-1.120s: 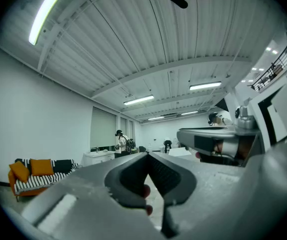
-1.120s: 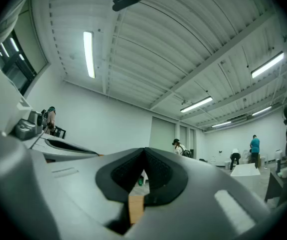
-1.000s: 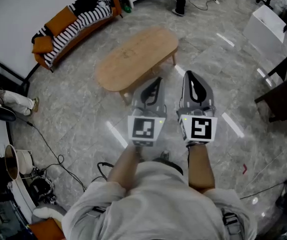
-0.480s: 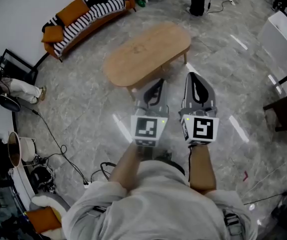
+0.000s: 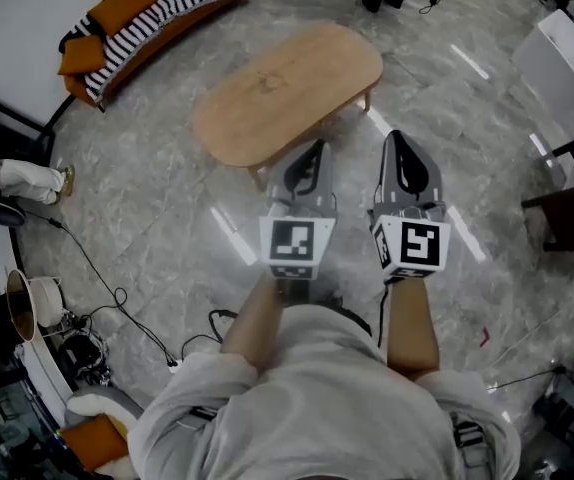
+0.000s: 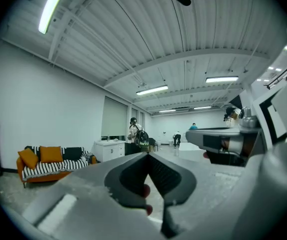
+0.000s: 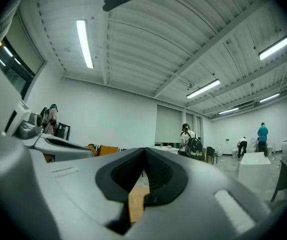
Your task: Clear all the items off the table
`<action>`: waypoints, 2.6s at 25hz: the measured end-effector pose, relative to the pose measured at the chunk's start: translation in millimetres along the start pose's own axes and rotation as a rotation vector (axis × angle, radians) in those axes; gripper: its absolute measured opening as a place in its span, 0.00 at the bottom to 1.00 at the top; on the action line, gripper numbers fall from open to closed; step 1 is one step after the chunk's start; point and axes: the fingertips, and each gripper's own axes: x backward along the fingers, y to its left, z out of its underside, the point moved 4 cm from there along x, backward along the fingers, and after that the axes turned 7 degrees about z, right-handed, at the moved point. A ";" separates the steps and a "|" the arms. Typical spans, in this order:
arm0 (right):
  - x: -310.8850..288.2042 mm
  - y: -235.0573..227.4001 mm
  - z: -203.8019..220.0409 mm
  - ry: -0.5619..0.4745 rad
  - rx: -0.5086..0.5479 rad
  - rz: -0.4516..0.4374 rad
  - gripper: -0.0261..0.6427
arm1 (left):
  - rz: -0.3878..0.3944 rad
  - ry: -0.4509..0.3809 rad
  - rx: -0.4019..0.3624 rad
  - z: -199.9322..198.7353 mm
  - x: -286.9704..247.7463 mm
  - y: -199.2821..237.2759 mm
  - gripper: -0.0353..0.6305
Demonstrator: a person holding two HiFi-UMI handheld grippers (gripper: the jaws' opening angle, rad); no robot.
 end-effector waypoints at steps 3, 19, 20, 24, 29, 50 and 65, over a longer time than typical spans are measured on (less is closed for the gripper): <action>-41.5 23.1 4.4 0.026 -0.007 -0.017 0.05 | -0.008 0.001 0.006 0.0 -11.3 44.6 0.08; -195.8 147.1 1.0 0.048 0.045 -0.137 0.05 | -0.106 -0.005 0.060 0.7 -26.6 247.1 0.08; -202.9 149.2 2.5 0.051 0.046 -0.144 0.05 | -0.115 -0.005 0.063 1.5 -28.8 253.7 0.08; -236.0 153.7 12.8 0.063 0.038 -0.166 0.05 | -0.144 0.020 0.071 11.3 -42.9 279.1 0.08; -290.7 160.7 36.6 0.082 0.012 -0.207 0.05 | -0.187 0.057 0.057 24.7 -66.4 317.8 0.08; -521.2 158.4 303.1 0.457 -0.048 -0.416 0.05 | -0.217 0.424 0.336 244.2 -267.3 418.6 0.08; -537.0 180.6 453.1 0.648 -0.003 -0.528 0.05 | -0.178 0.603 0.409 382.8 -301.1 431.8 0.08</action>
